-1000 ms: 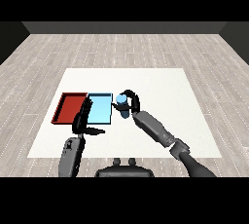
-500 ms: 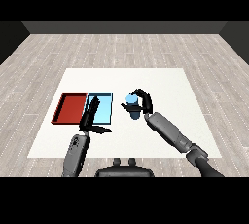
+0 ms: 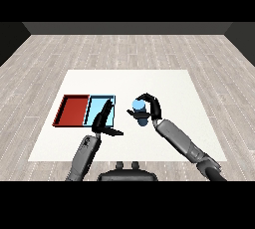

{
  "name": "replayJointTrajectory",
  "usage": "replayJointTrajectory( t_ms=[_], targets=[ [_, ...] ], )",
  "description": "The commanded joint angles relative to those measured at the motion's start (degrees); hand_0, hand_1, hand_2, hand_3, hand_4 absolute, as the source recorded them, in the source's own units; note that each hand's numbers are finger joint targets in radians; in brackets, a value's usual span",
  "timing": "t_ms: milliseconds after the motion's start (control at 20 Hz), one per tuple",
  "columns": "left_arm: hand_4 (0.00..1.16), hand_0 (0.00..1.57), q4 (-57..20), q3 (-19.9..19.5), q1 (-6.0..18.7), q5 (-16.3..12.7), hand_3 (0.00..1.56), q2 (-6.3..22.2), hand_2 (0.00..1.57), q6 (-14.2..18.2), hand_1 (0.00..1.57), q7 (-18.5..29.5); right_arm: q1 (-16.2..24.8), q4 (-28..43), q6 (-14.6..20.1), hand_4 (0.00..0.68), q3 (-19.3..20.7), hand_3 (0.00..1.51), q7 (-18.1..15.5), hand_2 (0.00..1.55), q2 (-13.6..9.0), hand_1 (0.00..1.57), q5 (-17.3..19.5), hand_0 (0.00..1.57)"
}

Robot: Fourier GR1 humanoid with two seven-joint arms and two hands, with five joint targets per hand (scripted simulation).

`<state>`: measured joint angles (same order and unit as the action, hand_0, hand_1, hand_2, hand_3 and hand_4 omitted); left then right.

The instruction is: Pick the blue can and put it in the blue box

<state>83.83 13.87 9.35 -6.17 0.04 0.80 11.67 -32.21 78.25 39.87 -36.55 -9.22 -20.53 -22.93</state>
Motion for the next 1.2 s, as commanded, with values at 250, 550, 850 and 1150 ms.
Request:
replayJointTrajectory(
  t_ms=[250, 550, 850, 1150],
  targets=[
    [0.0, 0.0, -3.3, 7.5, 2.2, -2.0, 0.0, 0.0, 0.0, 7.4, 0.0, -0.8, -0.1, 0.3, -5.2, 0.615, 5.6, 1.4, 6.5, 1.47, 5.2, 1.49, 9.2, 1.49],
    [0.0, 0.0, -10.6, 5.8, 6.5, -4.5, 0.0, 0.0, 0.0, 7.0, 0.0, 2.4, 5.5, 9.0, -4.6, 0.61, 4.3, 1.4, 9.6, 1.47, 7.0, 1.49, 17.7, 1.49],
    [0.0, 0.0, -10.1, 9.9, 8.3, -9.0, 0.0, 0.0, 0.0, 10.7, 0.0, -0.1, 6.4, 4.9, -11.3, 0.605, 9.9, 1.4, 5.1, 1.46, 11.8, 1.48, 19.5, 1.48],
    [0.0, 0.0, -12.5, 8.3, 10.3, -10.0, 0.0, 0.0, 0.0, 10.0, 0.0, 0.2, 4.1, 2.8, -16.9, 0.606, 14.8, 1.39, 6.9, 1.46, 14.5, 1.48, 21.6, 1.48]
  ],
)
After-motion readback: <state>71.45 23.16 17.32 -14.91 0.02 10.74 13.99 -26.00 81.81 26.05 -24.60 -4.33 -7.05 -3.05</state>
